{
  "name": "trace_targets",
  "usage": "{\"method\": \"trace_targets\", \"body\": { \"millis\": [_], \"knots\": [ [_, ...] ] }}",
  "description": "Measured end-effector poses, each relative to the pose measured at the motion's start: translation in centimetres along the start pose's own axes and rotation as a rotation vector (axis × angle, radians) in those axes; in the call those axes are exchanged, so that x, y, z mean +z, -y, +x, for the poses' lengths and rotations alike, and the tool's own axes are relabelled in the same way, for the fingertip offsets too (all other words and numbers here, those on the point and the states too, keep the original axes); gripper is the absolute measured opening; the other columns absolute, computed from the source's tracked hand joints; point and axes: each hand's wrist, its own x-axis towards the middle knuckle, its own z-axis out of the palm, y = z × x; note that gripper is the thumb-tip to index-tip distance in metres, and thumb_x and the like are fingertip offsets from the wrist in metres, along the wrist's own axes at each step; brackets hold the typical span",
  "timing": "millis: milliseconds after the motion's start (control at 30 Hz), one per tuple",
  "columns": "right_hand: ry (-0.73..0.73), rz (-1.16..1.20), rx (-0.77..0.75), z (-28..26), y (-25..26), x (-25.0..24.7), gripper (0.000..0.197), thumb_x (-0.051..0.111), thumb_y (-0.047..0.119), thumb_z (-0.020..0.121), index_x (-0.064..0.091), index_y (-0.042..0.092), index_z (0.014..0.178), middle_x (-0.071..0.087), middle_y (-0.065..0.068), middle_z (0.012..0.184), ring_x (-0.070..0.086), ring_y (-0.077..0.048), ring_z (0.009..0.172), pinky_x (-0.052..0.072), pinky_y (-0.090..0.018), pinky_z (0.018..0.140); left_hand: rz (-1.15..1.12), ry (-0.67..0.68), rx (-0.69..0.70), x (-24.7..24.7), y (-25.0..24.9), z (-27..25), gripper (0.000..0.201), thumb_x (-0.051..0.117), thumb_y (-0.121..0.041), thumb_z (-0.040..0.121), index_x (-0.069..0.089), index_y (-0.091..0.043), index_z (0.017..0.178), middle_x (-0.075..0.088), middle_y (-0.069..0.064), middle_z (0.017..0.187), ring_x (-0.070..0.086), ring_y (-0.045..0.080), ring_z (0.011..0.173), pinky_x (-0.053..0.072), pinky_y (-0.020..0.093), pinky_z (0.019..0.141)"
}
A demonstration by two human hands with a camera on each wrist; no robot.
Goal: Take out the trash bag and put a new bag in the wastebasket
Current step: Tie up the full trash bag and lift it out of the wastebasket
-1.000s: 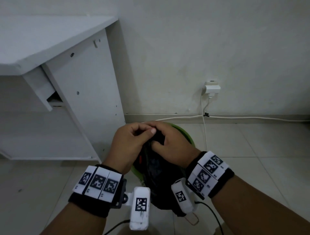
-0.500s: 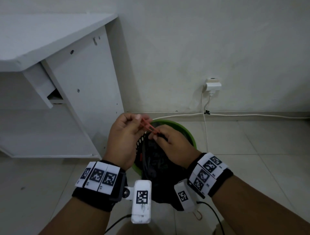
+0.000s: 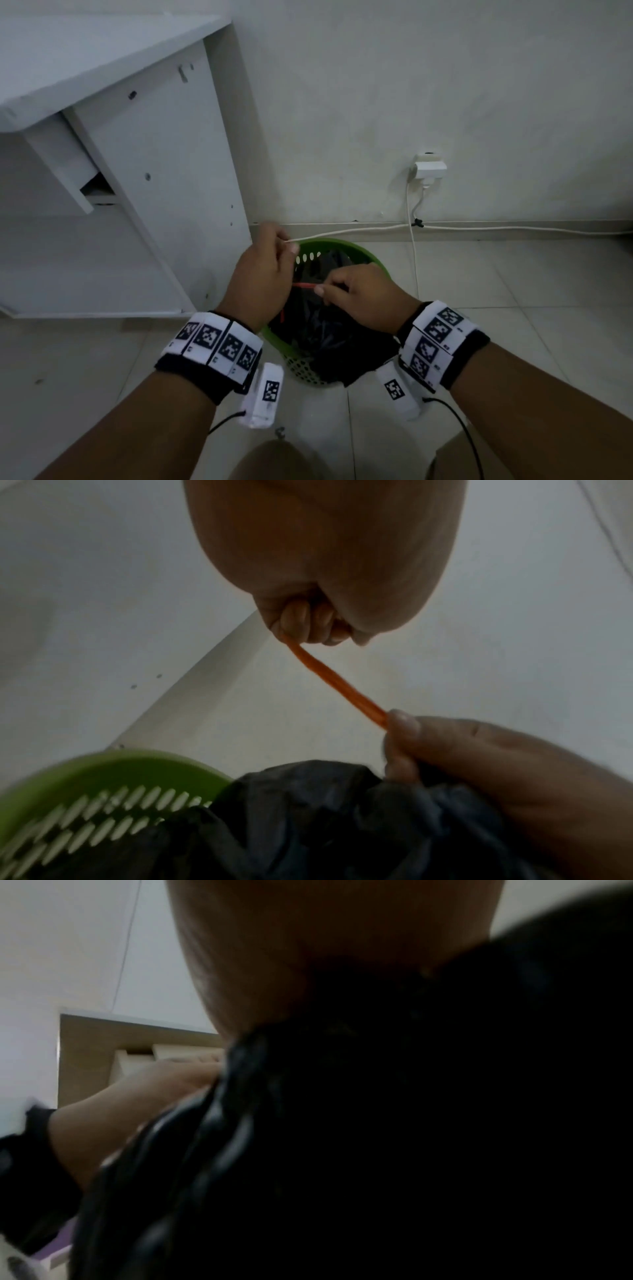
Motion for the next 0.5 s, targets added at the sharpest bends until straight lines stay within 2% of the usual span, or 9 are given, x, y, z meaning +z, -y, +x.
{"method": "trace_targets", "body": {
  "millis": [33,67,100,167,267,400,500],
  "knots": [
    [0.026,-0.014,-0.009,-0.1,-0.2,0.0,0.032,0.052,0.046,0.095,0.066,0.026,0.073,0.063,0.008,0.065,0.057,-0.010,0.064,0.039,-0.034,0.076,0.121,0.095,0.058,0.1,0.3,-0.2,0.016,0.048,-0.037,0.102,0.052,-0.025,0.113,0.059,-0.010,0.082,0.058,0.009,0.073,0.045,0.027,0.063],
    [0.049,-0.026,-0.019,-0.3,-0.4,-0.2,0.031,0.049,0.047,0.095,0.061,0.030,0.073,0.061,0.010,0.065,0.057,-0.011,0.065,0.041,-0.037,0.078,0.251,0.191,0.125,0.3,0.7,-0.3,0.023,0.044,-0.046,0.100,0.056,-0.029,0.111,0.060,-0.010,0.082,0.058,0.014,0.076,0.046,0.031,0.065],
    [0.077,-0.051,-0.022,-0.3,-0.5,-0.5,0.029,0.047,0.048,0.095,0.058,0.033,0.073,0.059,0.012,0.067,0.055,-0.010,0.067,0.041,-0.038,0.080,0.360,0.274,0.187,0.4,1.2,-0.4,0.030,0.037,-0.052,0.098,0.060,-0.032,0.098,0.059,-0.010,0.078,0.058,0.017,0.077,0.045,0.033,0.063],
    [0.151,-0.134,-0.006,-0.5,-1.0,-1.1,0.030,0.045,0.046,0.099,0.059,0.030,0.078,0.060,0.010,0.074,0.055,-0.012,0.075,0.037,-0.039,0.082,0.480,0.362,0.243,0.6,2.1,-0.5,0.044,0.028,-0.058,0.095,0.052,-0.030,0.072,0.049,-0.009,0.065,0.052,0.019,0.073,0.036,0.033,0.058],
    [0.206,-0.201,0.029,-1.0,-2.2,-1.9,0.032,0.044,0.040,0.102,0.067,0.020,0.092,0.063,0.000,0.088,0.055,-0.021,0.090,0.037,-0.039,0.084,0.553,0.323,0.229,0.1,3.5,-0.2,0.045,0.034,-0.053,0.101,0.049,-0.028,0.067,0.046,-0.008,0.063,0.044,0.018,0.071,0.029,0.032,0.058],
    [0.226,-0.264,0.023,-1.5,-3.2,-1.9,0.041,0.038,0.050,0.097,0.068,0.023,0.098,0.060,-0.001,0.096,0.050,-0.024,0.099,0.039,-0.044,0.087,0.646,0.284,0.169,-0.6,4.8,-0.1,0.048,0.039,-0.052,0.100,0.069,-0.022,0.078,0.064,0.000,0.072,0.052,0.020,0.077,0.031,0.031,0.060],
    [0.206,-0.289,0.035,-1.2,-3.9,-2.1,0.047,0.036,0.052,0.091,0.070,0.021,0.101,0.059,-0.004,0.103,0.049,-0.027,0.103,0.040,-0.044,0.085,0.637,0.264,0.162,-0.6,5.2,-0.2,0.045,0.044,-0.048,0.101,0.067,-0.020,0.075,0.064,0.002,0.072,0.050,0.021,0.076,0.033,0.031,0.061]
  ]
}}
